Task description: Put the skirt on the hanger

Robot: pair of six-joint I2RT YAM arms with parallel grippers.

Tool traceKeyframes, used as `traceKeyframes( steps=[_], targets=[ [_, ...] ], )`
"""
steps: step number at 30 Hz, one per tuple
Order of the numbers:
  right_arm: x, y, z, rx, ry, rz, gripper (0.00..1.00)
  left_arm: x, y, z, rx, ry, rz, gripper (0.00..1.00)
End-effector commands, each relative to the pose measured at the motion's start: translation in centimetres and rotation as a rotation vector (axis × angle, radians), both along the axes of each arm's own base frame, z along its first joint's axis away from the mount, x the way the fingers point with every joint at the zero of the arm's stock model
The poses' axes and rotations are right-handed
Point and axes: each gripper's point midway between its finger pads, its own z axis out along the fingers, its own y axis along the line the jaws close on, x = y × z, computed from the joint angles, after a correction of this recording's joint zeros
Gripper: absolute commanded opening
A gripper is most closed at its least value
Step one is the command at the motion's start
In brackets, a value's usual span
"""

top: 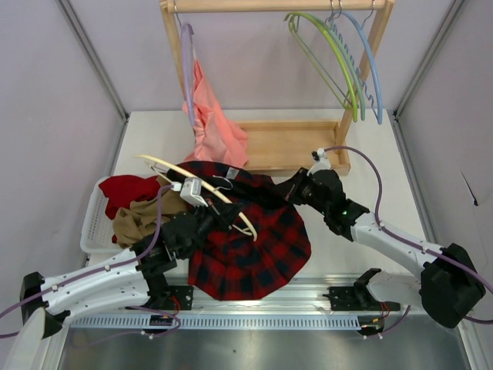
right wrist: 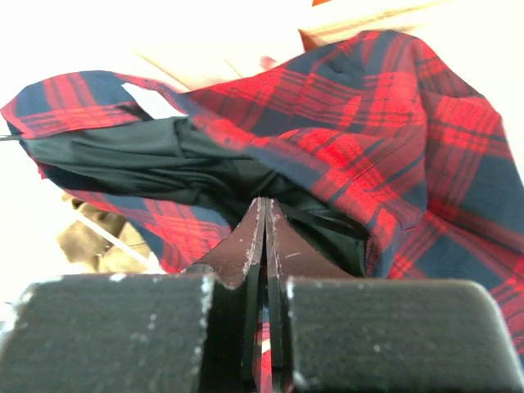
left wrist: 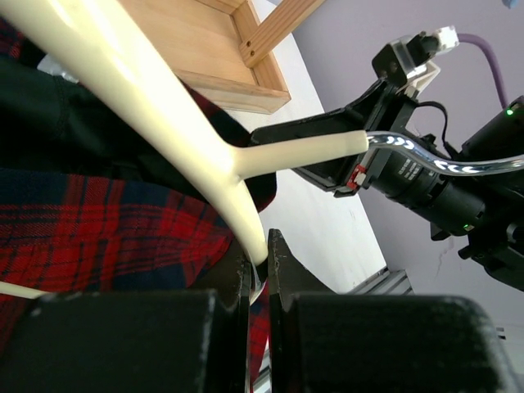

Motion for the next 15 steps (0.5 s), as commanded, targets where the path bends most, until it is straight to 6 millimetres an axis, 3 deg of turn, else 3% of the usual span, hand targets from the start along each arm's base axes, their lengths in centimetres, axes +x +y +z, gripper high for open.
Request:
traceKeyframes(
  steps=[1, 4, 9, 12, 15],
  targets=[
    [-0.2, -0.1, 1.5, 0.023, -0.062, 0.036, 0.00, 0.6, 0.6, 3.9, -0.085, -0.062, 0.040, 0.00],
    [-0.9, -0.5, 2.1, 0.004, -0.115, 0.068, 0.00, 0.6, 0.6, 5.8, -0.111, -0.089, 0.035, 0.00],
    [-1.6, -2.5, 1.4, -0.018, -0.141, 0.048, 0.00, 0.9, 0.0, 10.8, -0.141, -0.143, 0.023, 0.00],
    [-1.8, -3.6, 2.1, -0.013, -0.180, 0.032, 0.00, 1.0, -1.2, 12.5, -0.187, -0.165, -0.014, 0.00],
    [-1.8, -4.2, 2.9, -0.014, -0.218, 0.025, 0.00, 2.1, -1.7, 12.7, -0.203, -0.155, 0.003, 0.00]
  ],
)
